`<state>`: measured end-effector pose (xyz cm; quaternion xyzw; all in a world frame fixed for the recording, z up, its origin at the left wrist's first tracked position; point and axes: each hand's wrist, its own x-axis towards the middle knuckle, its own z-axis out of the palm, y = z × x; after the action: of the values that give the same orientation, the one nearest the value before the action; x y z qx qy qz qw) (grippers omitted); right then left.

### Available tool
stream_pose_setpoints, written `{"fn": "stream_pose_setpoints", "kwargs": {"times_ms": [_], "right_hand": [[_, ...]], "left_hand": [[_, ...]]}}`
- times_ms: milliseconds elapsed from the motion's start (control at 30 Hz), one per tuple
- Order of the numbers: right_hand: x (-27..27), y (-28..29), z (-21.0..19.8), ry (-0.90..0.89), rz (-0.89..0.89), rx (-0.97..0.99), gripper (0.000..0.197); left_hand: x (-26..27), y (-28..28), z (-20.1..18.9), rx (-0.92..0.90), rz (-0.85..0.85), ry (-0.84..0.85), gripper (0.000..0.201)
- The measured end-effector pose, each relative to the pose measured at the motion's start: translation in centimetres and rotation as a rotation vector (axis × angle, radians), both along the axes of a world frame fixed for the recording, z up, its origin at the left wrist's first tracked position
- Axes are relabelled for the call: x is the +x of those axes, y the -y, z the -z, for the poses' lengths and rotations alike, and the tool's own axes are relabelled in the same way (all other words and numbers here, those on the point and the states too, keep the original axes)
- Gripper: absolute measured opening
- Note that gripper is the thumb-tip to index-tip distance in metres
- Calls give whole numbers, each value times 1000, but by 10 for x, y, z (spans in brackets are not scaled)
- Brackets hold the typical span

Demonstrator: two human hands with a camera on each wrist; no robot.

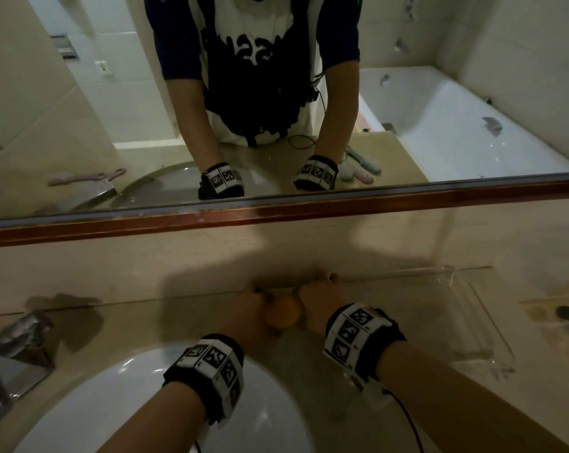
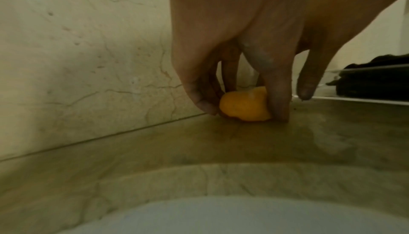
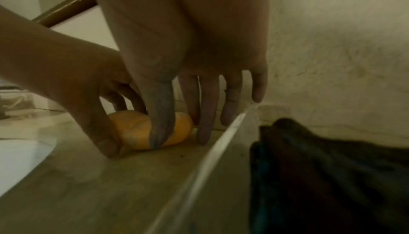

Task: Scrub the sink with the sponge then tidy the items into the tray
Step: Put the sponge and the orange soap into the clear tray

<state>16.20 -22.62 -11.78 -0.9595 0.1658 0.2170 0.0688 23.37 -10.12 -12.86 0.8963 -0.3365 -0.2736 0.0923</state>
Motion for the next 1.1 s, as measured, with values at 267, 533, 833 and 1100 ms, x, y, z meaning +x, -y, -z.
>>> {"fn": "stream_pose_setpoints", "kwargs": {"times_ms": [267,533,833,1100], "right_hand": [[-14,27,-7,112,96,8,35],[-69,88,-12,266,365,294,43],[-75,109,4,229,399,335,28],[-84,104,-12,152,383,257,47]], "left_hand": [[-14,18,-22,-195,65,95,51],[-44,73,-15,-318,236,104,58],[-47,97,13,-185,356,140,48],[-59,87,-6,-66,423,323,43]]}}
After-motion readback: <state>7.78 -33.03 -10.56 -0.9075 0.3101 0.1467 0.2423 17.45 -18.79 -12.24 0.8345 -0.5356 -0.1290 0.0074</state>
